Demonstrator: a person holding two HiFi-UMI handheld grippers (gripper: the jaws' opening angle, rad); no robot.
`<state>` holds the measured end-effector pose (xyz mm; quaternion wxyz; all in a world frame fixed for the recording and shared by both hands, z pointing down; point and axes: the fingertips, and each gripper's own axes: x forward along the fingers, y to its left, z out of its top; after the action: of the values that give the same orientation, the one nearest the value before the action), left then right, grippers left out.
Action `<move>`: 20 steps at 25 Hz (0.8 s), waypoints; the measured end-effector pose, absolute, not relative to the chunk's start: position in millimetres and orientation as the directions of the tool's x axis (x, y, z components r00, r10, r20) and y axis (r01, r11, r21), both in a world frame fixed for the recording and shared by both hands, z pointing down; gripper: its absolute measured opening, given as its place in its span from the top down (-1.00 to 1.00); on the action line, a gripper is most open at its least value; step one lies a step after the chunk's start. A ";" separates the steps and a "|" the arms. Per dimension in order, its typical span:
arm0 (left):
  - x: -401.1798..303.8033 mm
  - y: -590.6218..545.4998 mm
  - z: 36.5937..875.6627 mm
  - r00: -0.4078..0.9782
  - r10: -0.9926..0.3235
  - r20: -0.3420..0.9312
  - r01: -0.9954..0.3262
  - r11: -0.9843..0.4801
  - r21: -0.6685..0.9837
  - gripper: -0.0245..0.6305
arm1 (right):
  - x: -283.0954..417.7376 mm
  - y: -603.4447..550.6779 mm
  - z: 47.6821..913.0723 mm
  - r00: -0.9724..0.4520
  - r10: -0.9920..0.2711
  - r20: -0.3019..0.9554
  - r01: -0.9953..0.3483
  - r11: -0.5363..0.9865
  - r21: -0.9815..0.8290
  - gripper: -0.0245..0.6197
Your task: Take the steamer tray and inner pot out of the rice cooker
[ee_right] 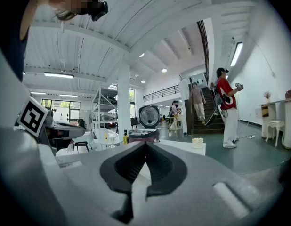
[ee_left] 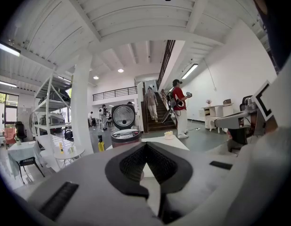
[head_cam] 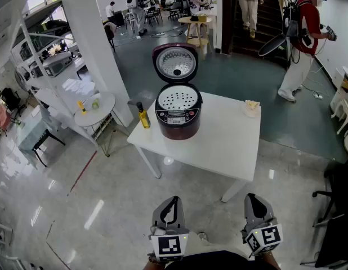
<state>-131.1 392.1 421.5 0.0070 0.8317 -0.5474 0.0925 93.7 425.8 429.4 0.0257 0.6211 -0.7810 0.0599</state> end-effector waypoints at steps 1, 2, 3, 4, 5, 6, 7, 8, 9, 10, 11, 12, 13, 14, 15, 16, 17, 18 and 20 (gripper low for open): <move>-130.3 391.8 421.4 0.384 -0.909 0.161 -0.911 -0.401 -0.092 0.93 | 94.7 426.2 429.1 -0.226 -0.967 0.114 -0.974 0.222 -0.052 0.91; -129.7 391.5 421.2 0.384 -0.910 0.159 -0.911 -0.401 -0.095 0.93 | 95.5 426.4 428.9 -0.226 -0.967 0.113 -0.974 0.223 -0.043 0.91; -129.1 391.2 421.1 0.384 -0.910 0.158 -0.911 -0.401 -0.096 0.93 | 96.1 426.4 428.9 -0.227 -0.967 0.113 -0.974 0.225 -0.036 0.92; -128.7 391.0 421.1 0.384 -0.910 0.157 -0.911 -0.401 -0.097 0.93 | 96.3 426.4 429.4 -0.229 -0.967 0.115 -0.974 0.227 -0.030 0.92; -128.5 390.9 421.2 0.384 -0.910 0.158 -0.911 -0.401 -0.097 0.93 | 96.5 426.5 430.0 -0.229 -0.966 0.120 -0.973 0.227 -0.028 0.92; -128.3 391.1 421.6 0.384 -0.910 0.159 -0.911 -0.401 -0.097 0.93 | 96.8 426.9 430.5 -0.228 -0.966 0.123 -0.974 0.227 -0.028 0.92; -128.1 391.4 422.0 0.383 -0.909 0.162 -0.911 -0.401 -0.094 0.93 | 97.1 427.4 430.7 -0.228 -0.966 0.124 -0.974 0.227 -0.029 0.91; -128.0 391.7 422.2 0.382 -0.909 0.164 -0.913 -0.399 -0.089 0.93 | 97.4 427.9 430.8 -0.229 -0.966 0.123 -0.973 0.227 -0.030 0.92; -128.2 391.7 422.1 0.381 -0.910 0.164 -0.914 -0.397 -0.081 0.93 | 97.6 428.0 431.0 -0.229 -0.966 0.120 -0.973 0.226 -0.035 0.92; -128.6 391.3 421.5 0.380 -0.911 0.162 -0.916 -0.395 -0.075 0.93 | 97.8 427.7 431.1 -0.227 -0.967 0.116 -0.974 0.224 -0.041 0.92; -128.8 390.8 420.7 0.380 -0.911 0.158 -0.916 -0.395 -0.071 0.93 | 97.9 427.1 431.0 -0.224 -0.968 0.113 -0.975 0.220 -0.045 0.92; -128.4 390.5 419.5 0.386 -0.910 0.151 -0.914 -0.399 -0.068 0.93 | 98.1 426.3 430.6 -0.219 -0.970 0.110 -0.976 0.214 -0.049 0.92; -126.9 390.8 417.9 0.399 -0.906 0.142 -0.909 -0.411 -0.064 0.93 | 98.6 425.5 429.9 -0.212 -0.971 0.106 -0.977 0.207 -0.056 0.92; -124.7 391.9 416.4 0.419 -0.898 0.132 -0.901 -0.429 -0.059 0.93 | 99.7 424.9 428.5 -0.205 -0.974 0.100 -0.978 0.199 -0.066 0.92; -122.1 393.2 416.0 0.439 -0.889 0.129 -0.892 -0.448 -0.056 0.93 | 100.9 424.7 426.9 -0.200 -0.975 0.092 -0.978 0.193 -0.083 0.92; -119.9 394.2 417.1 0.454 -0.881 0.134 -0.884 -0.464 -0.053 0.93 | 102.0 424.7 425.9 -0.200 -0.976 0.082 -0.976 0.191 -0.106 0.92; -118.4 394.7 418.7 0.462 -0.876 0.140 -0.880 -0.473 -0.052 0.93 | 102.7 424.6 425.9 -0.203 -0.976 0.076 -0.973 0.192 -0.125 0.91; -118.2 394.8 419.2 0.463 -0.875 0.139 -0.880 -0.473 -0.048 0.93 | 103.1 424.1 426.8 -0.204 -0.976 0.076 -0.972 0.193 -0.133 0.91; -122.4 394.8 415.6 0.445 -0.888 0.117 -0.893 -0.450 -0.018 0.93 | 103.0 422.6 429.9 -0.199 -0.976 0.088 -0.975 0.189 -0.115 0.91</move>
<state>-122.4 394.8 415.6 0.0230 0.8498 -0.5237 0.0544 103.0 422.6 429.9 -0.0026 0.6328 -0.7709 0.0726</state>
